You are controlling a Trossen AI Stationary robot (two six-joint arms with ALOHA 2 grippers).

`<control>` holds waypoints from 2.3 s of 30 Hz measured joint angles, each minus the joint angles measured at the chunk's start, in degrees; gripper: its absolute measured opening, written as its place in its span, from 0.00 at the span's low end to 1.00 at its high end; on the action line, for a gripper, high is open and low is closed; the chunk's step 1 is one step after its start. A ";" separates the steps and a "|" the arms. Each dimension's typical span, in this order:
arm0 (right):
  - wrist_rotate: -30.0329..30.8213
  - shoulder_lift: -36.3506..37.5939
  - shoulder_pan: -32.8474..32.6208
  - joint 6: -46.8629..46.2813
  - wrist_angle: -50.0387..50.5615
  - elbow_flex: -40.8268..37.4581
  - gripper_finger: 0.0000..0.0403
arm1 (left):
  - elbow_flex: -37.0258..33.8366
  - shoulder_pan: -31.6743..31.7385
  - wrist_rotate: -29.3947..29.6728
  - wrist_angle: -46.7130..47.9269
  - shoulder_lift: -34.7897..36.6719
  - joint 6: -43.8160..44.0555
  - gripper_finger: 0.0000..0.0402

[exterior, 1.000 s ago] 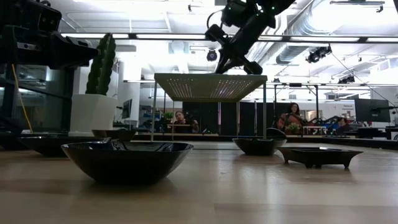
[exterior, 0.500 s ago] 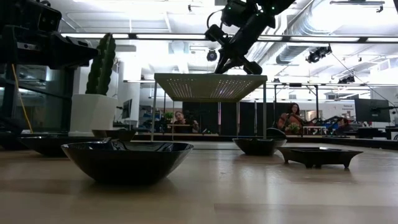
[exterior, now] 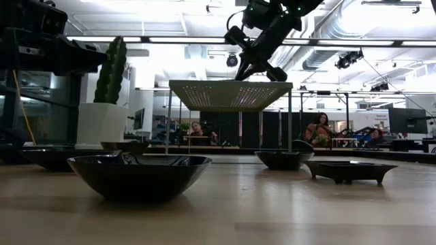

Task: Pick & Place Mini shaped plates
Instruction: Stack the black square plate on top of the black square plate on the shelf, then put the black leaf shaped plate on the shelf

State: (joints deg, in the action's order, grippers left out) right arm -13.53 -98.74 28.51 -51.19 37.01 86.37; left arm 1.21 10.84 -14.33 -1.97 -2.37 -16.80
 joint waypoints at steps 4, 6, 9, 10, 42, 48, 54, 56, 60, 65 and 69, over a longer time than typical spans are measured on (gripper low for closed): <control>-0.56 0.00 0.00 -0.86 -0.01 0.00 0.00 | 0.02 -0.01 0.00 0.01 0.00 0.02 0.01; -0.56 0.00 0.00 -1.02 0.00 0.00 0.00 | 0.01 -0.01 0.00 0.01 0.00 0.00 0.01; -0.65 -0.46 0.00 -1.47 -0.16 0.00 0.00 | 0.02 0.00 0.00 0.01 0.00 0.00 0.01; -1.16 -0.64 0.00 -1.48 -0.26 0.00 0.00 | 0.01 0.00 0.00 0.01 0.00 0.01 0.01; -1.94 -1.36 -0.17 -2.76 -0.39 -0.04 0.23 | 0.00 -0.01 -0.02 0.01 0.02 0.00 0.01; -1.92 -1.26 -0.84 -2.59 -0.37 -0.04 0.28 | 0.01 0.00 -0.02 0.01 0.00 0.01 0.01; -1.84 -1.24 -1.32 -2.35 0.19 -0.04 0.28 | 0.02 -0.01 0.00 -0.01 0.00 0.00 0.01; -1.53 -1.22 -1.60 -2.28 0.79 -0.04 0.28 | 0.00 0.00 0.00 0.01 0.01 0.01 0.01; -0.11 -0.18 -1.94 -1.42 2.46 -0.04 0.28 | 0.02 0.01 0.00 0.01 0.00 0.00 0.01; 3.59 2.85 -2.97 -1.25 7.28 0.00 0.28 | 0.01 0.01 0.00 0.00 0.00 0.01 0.01; 5.42 5.01 -4.56 -1.25 12.84 0.00 0.28 | 0.00 -0.01 0.00 0.01 0.02 0.01 0.01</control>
State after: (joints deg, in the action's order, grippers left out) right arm -8.11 -93.73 23.96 -52.44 49.86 86.37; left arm 1.22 10.83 -14.33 -1.96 -2.36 -16.78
